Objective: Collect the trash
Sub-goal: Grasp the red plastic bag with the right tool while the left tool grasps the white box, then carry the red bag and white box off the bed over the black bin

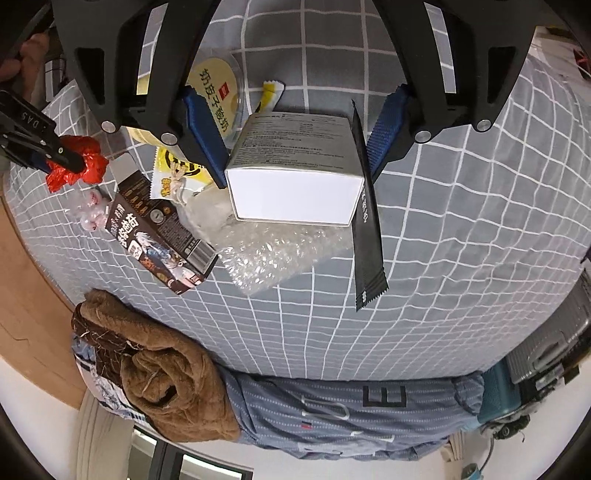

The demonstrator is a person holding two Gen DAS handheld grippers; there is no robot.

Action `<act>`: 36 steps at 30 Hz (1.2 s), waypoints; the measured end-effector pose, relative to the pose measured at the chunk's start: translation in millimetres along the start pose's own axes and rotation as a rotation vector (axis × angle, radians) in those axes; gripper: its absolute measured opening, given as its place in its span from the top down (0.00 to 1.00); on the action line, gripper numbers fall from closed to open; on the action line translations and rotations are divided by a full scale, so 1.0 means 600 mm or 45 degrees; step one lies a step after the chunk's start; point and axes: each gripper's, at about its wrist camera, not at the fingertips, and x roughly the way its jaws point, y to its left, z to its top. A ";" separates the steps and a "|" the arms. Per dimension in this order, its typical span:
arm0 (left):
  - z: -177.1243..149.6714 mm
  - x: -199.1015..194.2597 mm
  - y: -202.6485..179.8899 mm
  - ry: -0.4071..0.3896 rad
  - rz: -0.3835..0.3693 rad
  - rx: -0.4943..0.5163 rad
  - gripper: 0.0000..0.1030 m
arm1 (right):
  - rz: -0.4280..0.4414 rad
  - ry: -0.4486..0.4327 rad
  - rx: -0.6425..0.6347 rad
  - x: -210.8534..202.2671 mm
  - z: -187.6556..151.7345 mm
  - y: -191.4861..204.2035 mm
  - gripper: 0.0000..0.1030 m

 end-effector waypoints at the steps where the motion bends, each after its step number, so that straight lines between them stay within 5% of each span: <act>1: -0.002 -0.007 -0.002 -0.007 0.004 0.006 0.31 | -0.001 -0.008 0.000 -0.007 0.000 0.000 0.53; 22: -0.081 -0.158 -0.022 -0.079 -0.019 0.018 0.31 | 0.019 -0.200 -0.016 -0.185 -0.037 0.027 0.53; 36: -0.188 -0.239 0.007 -0.059 -0.031 -0.041 0.31 | 0.070 -0.150 -0.030 -0.233 -0.145 0.073 0.53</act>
